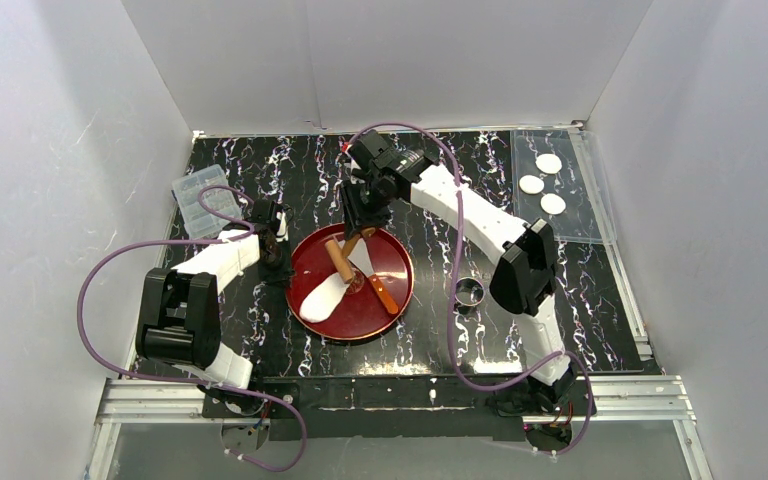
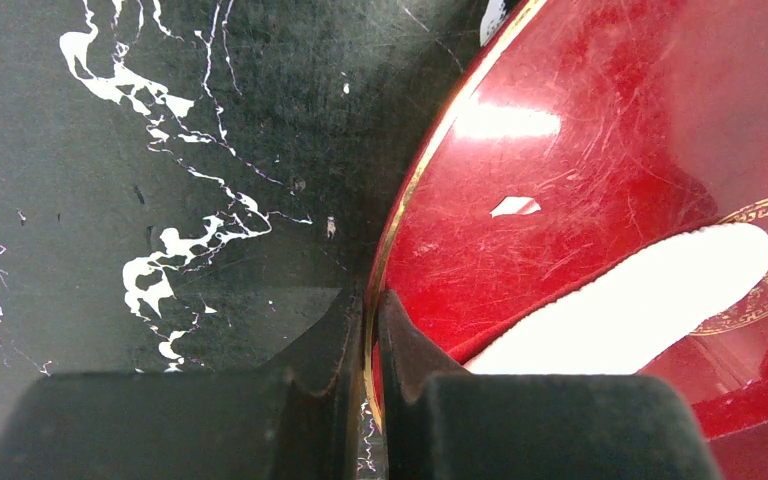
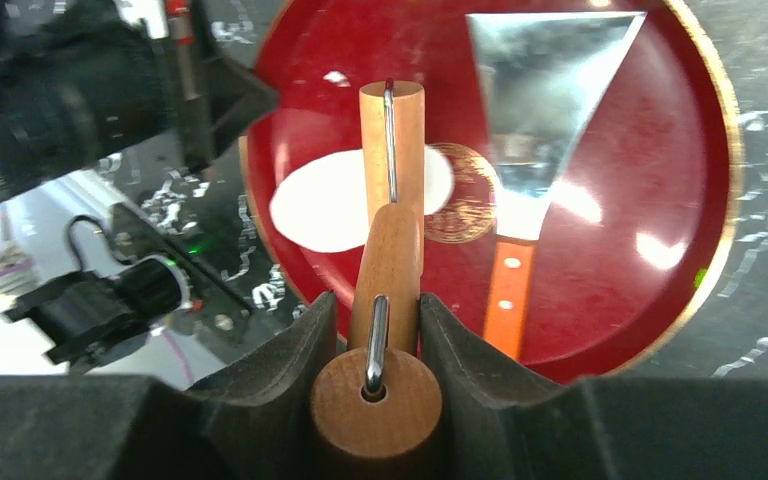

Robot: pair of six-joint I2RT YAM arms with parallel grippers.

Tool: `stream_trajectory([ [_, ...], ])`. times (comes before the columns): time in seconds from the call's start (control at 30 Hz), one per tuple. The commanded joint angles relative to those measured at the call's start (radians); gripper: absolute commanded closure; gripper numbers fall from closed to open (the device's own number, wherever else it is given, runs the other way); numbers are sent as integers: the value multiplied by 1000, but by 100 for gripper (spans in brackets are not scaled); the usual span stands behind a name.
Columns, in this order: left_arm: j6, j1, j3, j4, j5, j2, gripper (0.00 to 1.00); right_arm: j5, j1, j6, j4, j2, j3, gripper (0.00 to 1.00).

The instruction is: Roll out the dumpling wrappers from the dough

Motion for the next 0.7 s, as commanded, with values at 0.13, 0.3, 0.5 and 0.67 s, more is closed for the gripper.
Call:
stream_trajectory([
  [0.13,8,1,6,-9,-46,-25,100,-152,40,142,106,23,-59,99],
  [0.3,8,1,6,-9,-47,-27,100,-22,42,115,56,82,-107,99],
  [0.5,8,1,6,-8,-44,-19,100,246,42,-6,-136,135,-136,99],
  [0.67,6,1,11,-9,-39,-9,100,377,30,-43,-141,78,-246,99],
])
